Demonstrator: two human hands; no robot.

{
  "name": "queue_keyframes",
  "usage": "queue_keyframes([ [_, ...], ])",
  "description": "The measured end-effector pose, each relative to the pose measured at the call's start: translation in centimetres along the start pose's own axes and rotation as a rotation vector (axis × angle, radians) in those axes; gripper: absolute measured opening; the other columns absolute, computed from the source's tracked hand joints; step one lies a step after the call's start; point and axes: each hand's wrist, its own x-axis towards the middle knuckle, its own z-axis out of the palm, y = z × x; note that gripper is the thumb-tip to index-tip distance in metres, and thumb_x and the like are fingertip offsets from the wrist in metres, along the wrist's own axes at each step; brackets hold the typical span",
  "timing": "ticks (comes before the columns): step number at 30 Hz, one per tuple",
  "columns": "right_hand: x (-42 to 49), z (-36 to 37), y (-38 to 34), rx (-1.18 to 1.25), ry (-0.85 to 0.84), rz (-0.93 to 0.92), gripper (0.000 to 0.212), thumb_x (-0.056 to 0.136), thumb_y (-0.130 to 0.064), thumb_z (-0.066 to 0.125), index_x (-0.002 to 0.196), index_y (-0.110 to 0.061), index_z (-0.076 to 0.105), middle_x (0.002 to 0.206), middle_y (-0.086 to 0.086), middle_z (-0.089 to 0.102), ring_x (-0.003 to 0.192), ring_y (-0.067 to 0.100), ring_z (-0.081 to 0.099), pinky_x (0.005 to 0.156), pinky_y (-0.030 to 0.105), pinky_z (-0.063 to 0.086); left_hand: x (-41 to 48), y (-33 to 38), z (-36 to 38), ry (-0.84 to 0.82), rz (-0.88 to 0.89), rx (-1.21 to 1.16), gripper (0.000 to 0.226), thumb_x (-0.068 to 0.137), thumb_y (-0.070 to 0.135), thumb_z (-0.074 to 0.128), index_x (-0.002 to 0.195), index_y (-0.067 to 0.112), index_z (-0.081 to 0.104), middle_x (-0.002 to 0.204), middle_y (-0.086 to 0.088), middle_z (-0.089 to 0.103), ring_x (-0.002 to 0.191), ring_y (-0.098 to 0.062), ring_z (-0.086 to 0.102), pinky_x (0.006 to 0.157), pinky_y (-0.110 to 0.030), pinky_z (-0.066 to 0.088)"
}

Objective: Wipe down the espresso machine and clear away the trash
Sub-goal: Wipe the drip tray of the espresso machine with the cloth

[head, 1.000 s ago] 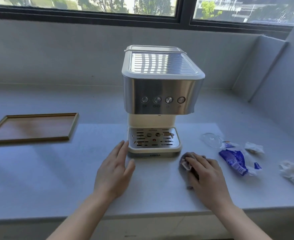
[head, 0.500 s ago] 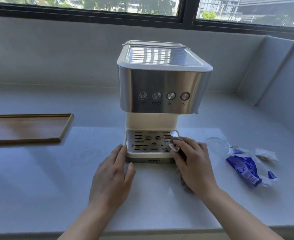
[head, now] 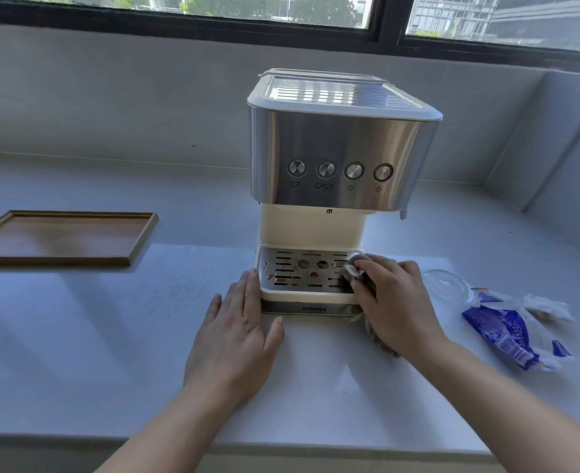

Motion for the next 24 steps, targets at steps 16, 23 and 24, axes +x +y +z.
queue_keyframes([
  [16, 4.4, 0.9, -1.1, -0.161, -0.167, 0.003, 0.030, 0.102, -0.030, 0.041, 0.109, -0.020, 0.069, 0.115, -0.005, 0.070, 0.093, 0.027, 0.040, 0.086, 0.040, 0.043, 0.0, 0.0, -0.1, 0.007, 0.005, 0.004, 0.075, 0.096, 0.055, 0.014, 0.150, 0.022, -0.026, 0.163, 0.009, -0.018, 0.147, -0.001, -0.016, 0.123, -0.033, -0.007],
  [23, 1.7, -0.3, 0.6, -0.127, -0.134, -0.227, 0.034, 0.100, -0.044, 0.037, 0.113, -0.030, 0.065, 0.119, -0.017, 0.068, 0.090, 0.024, 0.045, 0.082, 0.041, 0.046, 0.1, 0.0, 0.0, 0.012, 0.002, -0.002, 0.075, 0.096, 0.055, 0.015, 0.149, 0.023, -0.027, 0.162, 0.010, -0.019, 0.146, 0.000, -0.017, 0.123, -0.032, -0.008],
  [24, 2.9, -0.1, 0.7, -0.144, -0.150, -0.164, 0.033, 0.101, -0.041, 0.039, 0.111, -0.028, 0.067, 0.117, -0.015, 0.069, 0.090, 0.024, 0.044, 0.084, 0.041, 0.045, 0.1, 0.1, 0.0, 0.015, 0.004, -0.001, 0.075, 0.095, 0.055, 0.014, 0.149, 0.023, -0.027, 0.162, 0.010, -0.019, 0.146, 0.000, -0.017, 0.122, -0.032, -0.008],
])
